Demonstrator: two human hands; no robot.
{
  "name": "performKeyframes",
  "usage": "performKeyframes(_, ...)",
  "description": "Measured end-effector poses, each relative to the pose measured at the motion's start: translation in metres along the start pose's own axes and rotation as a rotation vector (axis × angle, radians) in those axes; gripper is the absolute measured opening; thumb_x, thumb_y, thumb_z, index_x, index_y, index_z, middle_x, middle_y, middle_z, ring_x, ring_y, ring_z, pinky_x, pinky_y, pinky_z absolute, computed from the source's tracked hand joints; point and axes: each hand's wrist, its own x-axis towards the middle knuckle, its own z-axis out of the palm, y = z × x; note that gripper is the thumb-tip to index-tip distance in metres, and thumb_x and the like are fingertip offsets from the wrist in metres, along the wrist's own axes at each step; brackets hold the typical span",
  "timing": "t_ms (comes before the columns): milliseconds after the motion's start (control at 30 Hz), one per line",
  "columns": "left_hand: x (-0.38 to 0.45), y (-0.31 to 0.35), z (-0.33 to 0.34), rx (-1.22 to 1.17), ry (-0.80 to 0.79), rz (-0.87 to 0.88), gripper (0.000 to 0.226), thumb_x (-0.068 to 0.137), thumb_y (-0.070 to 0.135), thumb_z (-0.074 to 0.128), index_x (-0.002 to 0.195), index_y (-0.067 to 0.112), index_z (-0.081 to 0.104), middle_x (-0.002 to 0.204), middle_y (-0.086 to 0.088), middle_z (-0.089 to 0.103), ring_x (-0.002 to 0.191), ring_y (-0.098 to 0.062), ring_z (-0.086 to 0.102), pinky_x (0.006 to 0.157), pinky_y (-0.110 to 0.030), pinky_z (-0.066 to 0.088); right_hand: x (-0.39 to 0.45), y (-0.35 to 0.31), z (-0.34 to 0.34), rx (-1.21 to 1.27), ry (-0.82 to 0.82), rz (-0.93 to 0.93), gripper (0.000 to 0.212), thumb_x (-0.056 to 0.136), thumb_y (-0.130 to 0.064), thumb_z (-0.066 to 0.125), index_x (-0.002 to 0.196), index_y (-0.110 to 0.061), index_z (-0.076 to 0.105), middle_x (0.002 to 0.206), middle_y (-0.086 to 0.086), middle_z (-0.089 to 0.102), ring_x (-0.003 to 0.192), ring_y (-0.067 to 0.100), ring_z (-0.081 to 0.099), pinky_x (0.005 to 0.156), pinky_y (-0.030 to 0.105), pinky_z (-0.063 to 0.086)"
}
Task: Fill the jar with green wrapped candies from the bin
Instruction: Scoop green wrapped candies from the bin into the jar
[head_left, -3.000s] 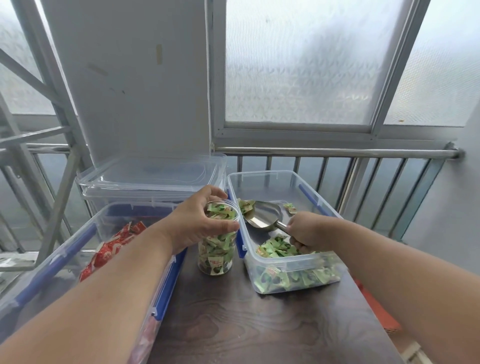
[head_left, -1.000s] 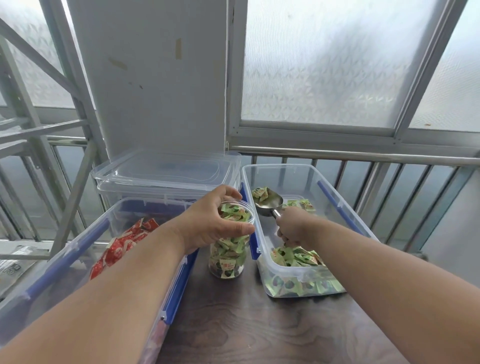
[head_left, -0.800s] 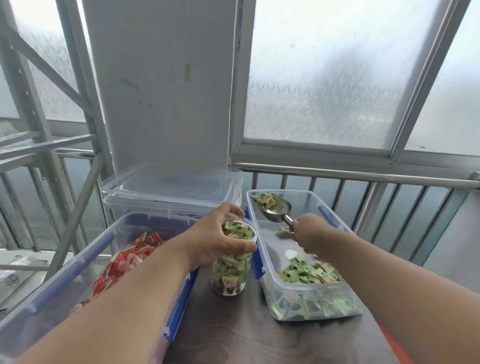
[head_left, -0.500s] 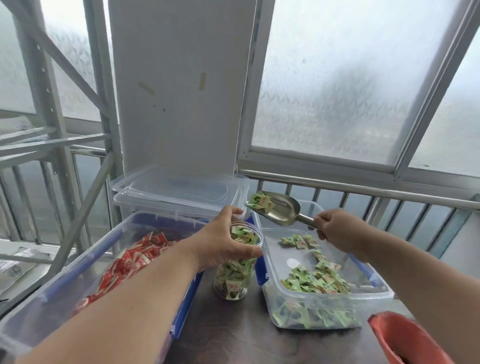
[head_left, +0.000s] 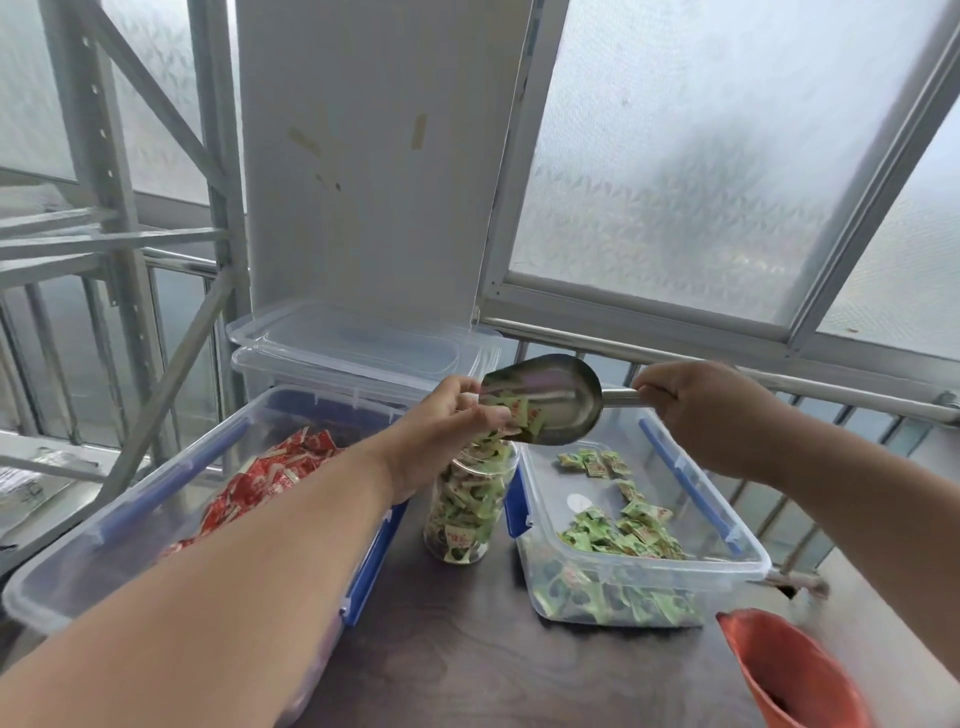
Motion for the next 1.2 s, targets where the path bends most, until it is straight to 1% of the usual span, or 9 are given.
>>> performKeyframes(67, 0.001, 0.000, -0.001, -0.023, 0.058, 0.014, 0.082, 0.086, 0.053, 0.077, 0.153, 0.024, 0.041, 0.140, -0.001, 0.063, 0.128, -0.018, 0.065, 0.096, -0.036, 0.055, -0.002, -0.004, -0.002, -0.033, 0.043, -0.067, 0.024, 0.106, -0.022, 0.052, 0.086, -0.021, 0.065, 0.073, -0.004, 0.062, 0.067, 0.017, 0.058, 0.066, 0.038, 0.051)
performKeyframes(200, 0.003, -0.004, -0.003, -0.050, 0.117, 0.089, 0.065, 0.086, 0.034, 0.090, 0.136, 0.032, 0.048, 0.139, -0.009, 0.065, 0.126, -0.028, 0.072, 0.101, -0.048, 0.064, -0.006, -0.013, -0.005, -0.111, 0.109, -0.152, 0.023, 0.106, -0.024, 0.050, 0.088, -0.021, 0.065, 0.081, -0.008, 0.060, 0.076, 0.018, 0.057, 0.073, 0.043, 0.053)
performKeyframes(333, 0.001, -0.003, -0.004, 0.045, 0.286, 0.164, 0.054, 0.090, 0.030, 0.092, 0.121, 0.040, 0.049, 0.137, -0.002, 0.053, 0.127, -0.020, 0.060, 0.091, -0.033, 0.058, -0.007, -0.017, -0.004, -0.144, 0.161, -0.196, 0.021, 0.103, -0.022, 0.049, 0.089, -0.025, 0.065, 0.083, -0.011, 0.058, 0.076, 0.017, 0.057, 0.070, 0.043, 0.055)
performKeyframes(467, -0.003, -0.001, -0.006, 0.253, 0.381, 0.221, 0.036, 0.089, 0.037, 0.092, 0.105, 0.039, 0.060, 0.123, 0.002, 0.050, 0.110, -0.009, 0.050, 0.086, -0.022, 0.045, -0.007, -0.016, -0.002, -0.183, 0.200, -0.197, 0.018, 0.100, -0.019, 0.052, 0.088, -0.024, 0.064, 0.083, -0.011, 0.057, 0.074, 0.018, 0.058, 0.067, 0.044, 0.057)
performKeyframes(533, -0.004, 0.000, -0.005, 0.289, 0.360, 0.233, 0.025, 0.090, 0.035, 0.092, 0.096, 0.035, 0.068, 0.113, 0.004, 0.053, 0.103, -0.008, 0.050, 0.083, -0.021, 0.042, -0.010, -0.016, -0.003, -0.183, 0.223, -0.199, 0.018, 0.100, -0.018, 0.052, 0.089, -0.024, 0.065, 0.083, -0.009, 0.058, 0.073, 0.020, 0.057, 0.066, 0.043, 0.057)
performKeyframes(667, -0.002, 0.000, -0.007, 0.303, 0.262, 0.218, 0.010, 0.098, 0.031, 0.085, 0.091, 0.027, 0.080, 0.096, 0.008, 0.065, 0.094, -0.023, 0.061, 0.086, -0.033, 0.054, -0.015, -0.011, -0.007, -0.212, 0.293, -0.179, 0.019, 0.101, -0.018, 0.051, 0.089, -0.021, 0.065, 0.083, -0.005, 0.058, 0.071, 0.022, 0.055, 0.063, 0.042, 0.056)
performKeyframes(867, 0.001, 0.000, -0.013, 0.278, 0.188, 0.139, 0.008, 0.100, 0.022, 0.082, 0.099, 0.017, 0.089, 0.106, -0.002, 0.074, 0.107, -0.040, 0.068, 0.088, -0.044, 0.063, -0.020, 0.003, -0.006, -0.196, 0.319, -0.140, 0.015, 0.098, -0.013, 0.056, 0.086, -0.017, 0.065, 0.080, 0.000, 0.059, 0.070, 0.029, 0.055, 0.065, 0.042, 0.055)
performKeyframes(1033, 0.001, 0.014, -0.009, 0.477, 0.115, -0.009, 0.008, 0.098, 0.023, 0.084, 0.100, 0.018, 0.090, 0.108, 0.000, 0.075, 0.107, -0.022, 0.071, 0.082, -0.031, 0.058, -0.023, 0.012, 0.004, -0.166, 0.324, -0.129, 0.017, 0.100, -0.015, 0.056, 0.089, -0.016, 0.069, 0.082, 0.003, 0.062, 0.072, 0.032, 0.057, 0.067, 0.042, 0.056)
performKeyframes(1200, 0.000, 0.025, -0.005, 0.634, 0.069, -0.096, 0.012, 0.098, 0.026, 0.080, 0.100, 0.021, 0.091, 0.106, 0.000, 0.080, 0.102, -0.020, 0.075, 0.077, -0.031, 0.065, -0.022, 0.020, 0.016, -0.152, 0.289, -0.090, 0.016, 0.097, -0.013, 0.056, 0.086, -0.019, 0.065, 0.080, 0.001, 0.061, 0.072, 0.030, 0.057, 0.068, 0.043, 0.056)
